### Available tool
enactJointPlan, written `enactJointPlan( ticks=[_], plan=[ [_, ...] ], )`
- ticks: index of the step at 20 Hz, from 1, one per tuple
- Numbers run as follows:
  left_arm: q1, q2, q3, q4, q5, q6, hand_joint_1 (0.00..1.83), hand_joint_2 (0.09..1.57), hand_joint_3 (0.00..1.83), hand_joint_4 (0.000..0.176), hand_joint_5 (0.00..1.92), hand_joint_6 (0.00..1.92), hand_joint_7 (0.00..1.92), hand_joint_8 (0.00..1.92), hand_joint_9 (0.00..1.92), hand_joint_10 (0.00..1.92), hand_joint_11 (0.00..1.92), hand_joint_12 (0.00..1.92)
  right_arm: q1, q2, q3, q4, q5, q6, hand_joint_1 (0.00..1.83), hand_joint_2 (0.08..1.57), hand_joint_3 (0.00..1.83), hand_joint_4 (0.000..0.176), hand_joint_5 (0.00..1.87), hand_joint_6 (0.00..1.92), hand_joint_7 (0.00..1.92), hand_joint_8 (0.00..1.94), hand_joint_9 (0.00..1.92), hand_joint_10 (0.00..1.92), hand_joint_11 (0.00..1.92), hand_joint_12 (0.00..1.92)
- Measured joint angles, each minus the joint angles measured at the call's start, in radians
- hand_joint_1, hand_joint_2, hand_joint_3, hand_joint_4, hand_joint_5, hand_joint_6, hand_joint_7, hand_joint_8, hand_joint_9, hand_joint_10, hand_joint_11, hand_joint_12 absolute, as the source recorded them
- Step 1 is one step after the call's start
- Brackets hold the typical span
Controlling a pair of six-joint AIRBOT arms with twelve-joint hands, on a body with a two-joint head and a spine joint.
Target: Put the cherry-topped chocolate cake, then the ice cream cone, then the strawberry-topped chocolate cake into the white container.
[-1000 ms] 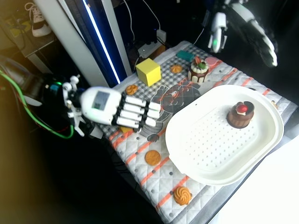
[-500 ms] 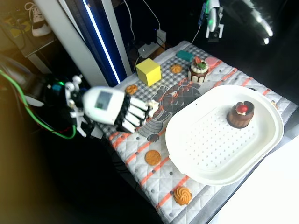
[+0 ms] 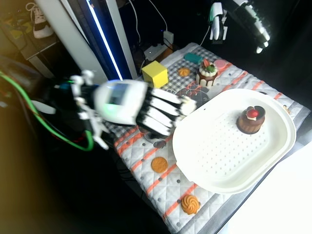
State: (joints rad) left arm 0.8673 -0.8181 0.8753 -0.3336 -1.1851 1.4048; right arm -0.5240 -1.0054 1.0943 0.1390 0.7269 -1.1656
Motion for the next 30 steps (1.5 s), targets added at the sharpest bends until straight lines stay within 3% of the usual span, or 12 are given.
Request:
enactJointPlan(
  ticks=[2,5,7,8,9,10,13,21,24,26,28,30],
  plan=[
    [0.008,0.000,-0.006,0.000,-0.019,0.000,0.70,1.27,0.00,0.083,0.09,0.00,0.01,0.00,0.09,0.01,0.00,0.53,0.074,-0.066,0.066,0.047,-0.112,-0.089,1.16,1.30,0.00,0.000,0.56,1.44,0.77,1.54,0.82,1.47,0.78,1.81],
    [0.014,0.000,-0.006,0.004,-0.014,0.000,0.69,1.33,0.01,0.020,0.10,0.00,0.06,0.01,0.14,0.03,0.00,0.80,0.146,-0.180,0.205,0.085,-0.240,-0.114,1.07,1.38,0.01,0.000,0.44,1.65,0.62,1.67,0.51,1.46,0.47,1.91],
    [0.014,0.000,-0.006,0.006,-0.012,0.000,0.68,1.34,0.01,0.022,0.10,0.00,0.06,0.01,0.14,0.03,0.00,0.83,0.146,-0.213,0.244,0.117,-0.278,-0.116,0.97,1.38,0.00,0.000,0.31,1.08,0.46,1.15,0.45,1.33,0.38,1.86],
    [0.014,0.000,-0.006,0.006,-0.005,0.000,0.62,1.34,0.00,0.041,0.07,0.00,0.07,0.00,0.13,0.02,0.00,0.72,0.145,-0.223,0.254,0.127,-0.315,-0.116,0.80,1.34,0.00,0.000,0.02,0.30,0.09,0.39,0.04,0.98,0.02,1.72],
    [0.011,-0.001,-0.006,0.006,-0.002,0.000,0.62,1.34,0.00,0.041,0.07,0.00,0.07,0.00,0.13,0.02,0.00,0.72,0.145,-0.223,0.254,0.131,-0.331,-0.115,0.80,1.34,0.00,0.000,0.02,0.30,0.09,0.39,0.04,0.98,0.02,1.72],
    [0.011,-0.001,-0.006,0.010,-0.002,0.000,0.58,1.34,0.00,0.057,0.01,0.00,0.06,0.00,0.11,0.01,0.00,0.67,0.145,-0.223,0.255,0.142,-0.331,-0.115,0.71,1.28,0.00,0.001,0.00,0.01,0.00,0.01,0.00,0.17,0.00,1.50],
    [0.011,-0.001,-0.006,0.023,-0.002,0.000,0.57,1.35,0.00,0.020,0.03,0.01,0.06,0.00,0.11,0.00,0.00,0.72,0.145,-0.216,0.260,0.158,-0.304,-0.115,0.67,1.27,0.00,0.000,0.00,0.00,0.00,0.00,0.00,0.09,0.00,1.55],
    [0.037,0.005,-0.029,0.001,-0.013,0.000,0.72,1.25,0.00,0.112,0.12,0.01,0.06,0.00,0.10,0.00,0.00,0.61,0.098,-0.111,0.067,0.131,-0.168,-0.115,0.71,1.30,0.00,0.000,0.00,0.00,0.00,0.00,0.00,0.43,0.00,1.71],
    [0.053,0.011,-0.037,-0.008,-0.021,0.000,0.67,1.22,0.00,0.102,0.10,0.00,0.02,0.00,0.05,0.00,0.00,0.49,0.025,-0.023,-0.030,0.102,-0.057,-0.112,0.67,1.27,0.00,0.028,0.00,0.00,0.00,0.00,0.00,0.38,0.00,1.79],
    [0.076,0.016,-0.055,0.010,-0.014,0.000,0.70,1.19,0.00,0.120,0.11,0.00,0.02,0.00,0.03,0.01,0.00,0.38,-0.042,0.032,-0.092,0.036,0.029,-0.046,0.58,1.26,0.00,0.021,0.00,0.00,0.00,0.00,0.00,0.41,0.00,1.37],
    [0.095,0.032,-0.065,0.018,-0.002,-0.002,0.82,1.17,0.00,0.031,0.10,0.00,0.01,0.00,0.00,0.00,0.00,0.02,-0.122,0.088,-0.151,-0.014,0.111,0.018,0.64,1.27,0.00,0.000,0.00,0.00,0.00,0.00,0.00,0.34,0.00,1.10],
    [0.104,0.046,-0.066,0.012,0.019,0.000,0.78,1.15,0.00,0.089,0.04,0.00,0.00,0.00,0.00,0.00,0.00,0.00,-0.190,0.136,-0.199,-0.033,0.177,0.037,0.63,1.27,0.00,0.000,0.00,0.00,0.00,0.00,0.00,0.31,0.00,0.95]
  ],
)
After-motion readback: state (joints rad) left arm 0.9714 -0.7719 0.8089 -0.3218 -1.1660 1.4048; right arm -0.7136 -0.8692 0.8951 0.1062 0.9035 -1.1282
